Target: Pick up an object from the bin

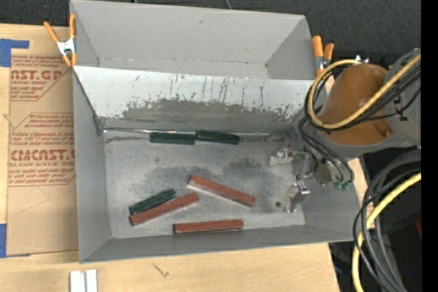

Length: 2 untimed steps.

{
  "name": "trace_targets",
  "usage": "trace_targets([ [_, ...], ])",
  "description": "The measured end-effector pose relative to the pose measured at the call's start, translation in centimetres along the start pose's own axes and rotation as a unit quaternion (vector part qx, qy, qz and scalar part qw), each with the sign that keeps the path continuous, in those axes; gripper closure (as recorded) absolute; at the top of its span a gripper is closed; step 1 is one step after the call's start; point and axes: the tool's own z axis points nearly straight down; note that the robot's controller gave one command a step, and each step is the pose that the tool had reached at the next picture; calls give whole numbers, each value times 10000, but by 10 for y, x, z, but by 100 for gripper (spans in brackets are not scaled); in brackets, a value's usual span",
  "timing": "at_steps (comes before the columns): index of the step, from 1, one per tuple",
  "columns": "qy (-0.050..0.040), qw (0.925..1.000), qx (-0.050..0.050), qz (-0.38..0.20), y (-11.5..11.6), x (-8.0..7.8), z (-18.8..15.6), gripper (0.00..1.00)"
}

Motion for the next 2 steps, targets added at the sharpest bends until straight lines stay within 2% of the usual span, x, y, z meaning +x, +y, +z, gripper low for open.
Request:
trace_targets([
  [1,6,9919,2,-1272,33,18,31,100],
  [2,5,9919,3,-1274,33,18,31,0],
])
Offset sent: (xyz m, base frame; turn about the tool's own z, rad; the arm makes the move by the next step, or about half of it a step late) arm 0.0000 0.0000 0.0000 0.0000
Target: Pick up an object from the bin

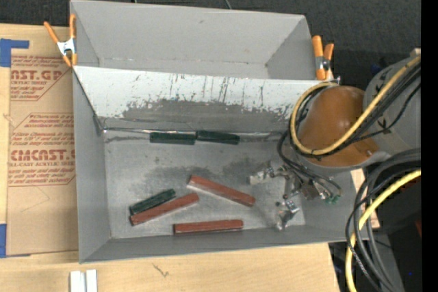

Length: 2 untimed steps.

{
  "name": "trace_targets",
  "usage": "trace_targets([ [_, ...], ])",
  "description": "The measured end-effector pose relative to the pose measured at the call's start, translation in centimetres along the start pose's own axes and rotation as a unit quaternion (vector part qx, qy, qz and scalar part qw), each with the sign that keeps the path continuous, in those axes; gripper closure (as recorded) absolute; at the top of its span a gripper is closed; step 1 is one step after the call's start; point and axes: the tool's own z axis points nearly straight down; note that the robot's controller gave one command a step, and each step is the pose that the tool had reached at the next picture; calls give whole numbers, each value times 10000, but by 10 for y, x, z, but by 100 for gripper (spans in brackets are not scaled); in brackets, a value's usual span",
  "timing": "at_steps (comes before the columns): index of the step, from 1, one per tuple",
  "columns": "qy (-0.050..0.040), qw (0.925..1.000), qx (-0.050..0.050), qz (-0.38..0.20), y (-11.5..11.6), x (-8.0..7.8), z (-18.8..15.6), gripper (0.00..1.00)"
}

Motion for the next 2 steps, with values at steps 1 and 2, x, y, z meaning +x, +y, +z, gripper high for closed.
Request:
trace_targets([
  [1,0,10000,0,1,0,0,0,0],
  [2,38,9987,-23,-513,-1,-7,-22,0],
])
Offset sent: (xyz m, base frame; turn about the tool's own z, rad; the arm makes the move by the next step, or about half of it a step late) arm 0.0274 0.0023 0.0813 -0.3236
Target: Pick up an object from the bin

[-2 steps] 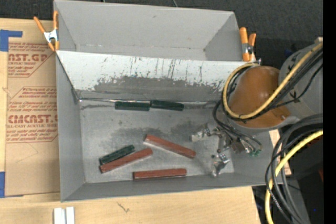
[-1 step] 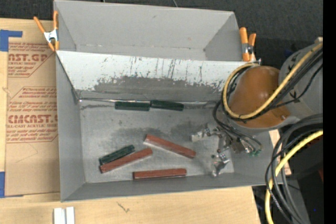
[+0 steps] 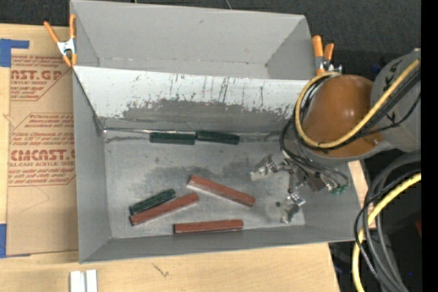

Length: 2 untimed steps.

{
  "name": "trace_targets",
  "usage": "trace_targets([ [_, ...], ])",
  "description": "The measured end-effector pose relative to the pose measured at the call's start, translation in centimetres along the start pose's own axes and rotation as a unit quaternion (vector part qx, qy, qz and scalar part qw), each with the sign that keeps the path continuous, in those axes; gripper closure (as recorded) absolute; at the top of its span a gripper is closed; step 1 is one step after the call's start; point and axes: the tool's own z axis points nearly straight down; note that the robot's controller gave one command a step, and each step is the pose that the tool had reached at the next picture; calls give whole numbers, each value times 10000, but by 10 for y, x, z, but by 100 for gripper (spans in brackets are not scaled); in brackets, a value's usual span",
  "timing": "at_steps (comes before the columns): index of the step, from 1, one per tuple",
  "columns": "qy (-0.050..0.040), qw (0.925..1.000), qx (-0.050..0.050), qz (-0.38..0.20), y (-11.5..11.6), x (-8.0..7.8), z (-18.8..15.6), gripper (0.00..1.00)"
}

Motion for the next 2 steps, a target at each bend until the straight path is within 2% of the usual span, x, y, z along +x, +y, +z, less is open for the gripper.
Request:
trace_targets([
  [1,-63,9984,69,-550,45,-35,29,100],
  [2,-86,9984,72,-546,45,-34,34,0],
])
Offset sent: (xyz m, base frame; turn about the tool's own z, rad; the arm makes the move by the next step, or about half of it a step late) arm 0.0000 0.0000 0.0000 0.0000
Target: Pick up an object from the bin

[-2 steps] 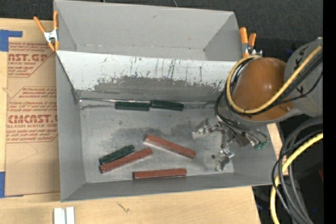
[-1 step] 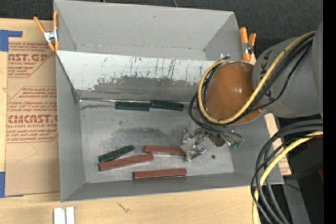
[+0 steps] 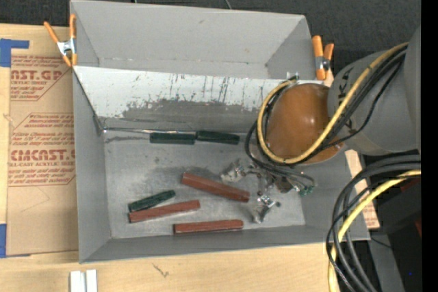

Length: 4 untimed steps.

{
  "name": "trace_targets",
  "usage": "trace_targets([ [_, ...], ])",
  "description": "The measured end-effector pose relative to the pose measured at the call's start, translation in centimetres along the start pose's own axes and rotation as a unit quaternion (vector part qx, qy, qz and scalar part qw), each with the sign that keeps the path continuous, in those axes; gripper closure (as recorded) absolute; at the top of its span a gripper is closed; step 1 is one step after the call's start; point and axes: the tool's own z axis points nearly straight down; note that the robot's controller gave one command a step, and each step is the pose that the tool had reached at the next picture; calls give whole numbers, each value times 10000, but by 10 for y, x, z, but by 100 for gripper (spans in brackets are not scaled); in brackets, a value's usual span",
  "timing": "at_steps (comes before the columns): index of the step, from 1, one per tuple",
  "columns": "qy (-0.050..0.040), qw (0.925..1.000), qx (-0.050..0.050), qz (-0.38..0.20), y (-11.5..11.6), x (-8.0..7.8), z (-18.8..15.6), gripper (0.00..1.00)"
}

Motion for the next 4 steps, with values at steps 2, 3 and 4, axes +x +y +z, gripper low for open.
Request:
trace_targets([
  [2,-45,10000,-4,-9,2,-4,-1,100],
  [3,37,9999,-43,127,-1,-9,-111,100],
  [4,37,9999,-44,127,-1,-9,-111,100],
])
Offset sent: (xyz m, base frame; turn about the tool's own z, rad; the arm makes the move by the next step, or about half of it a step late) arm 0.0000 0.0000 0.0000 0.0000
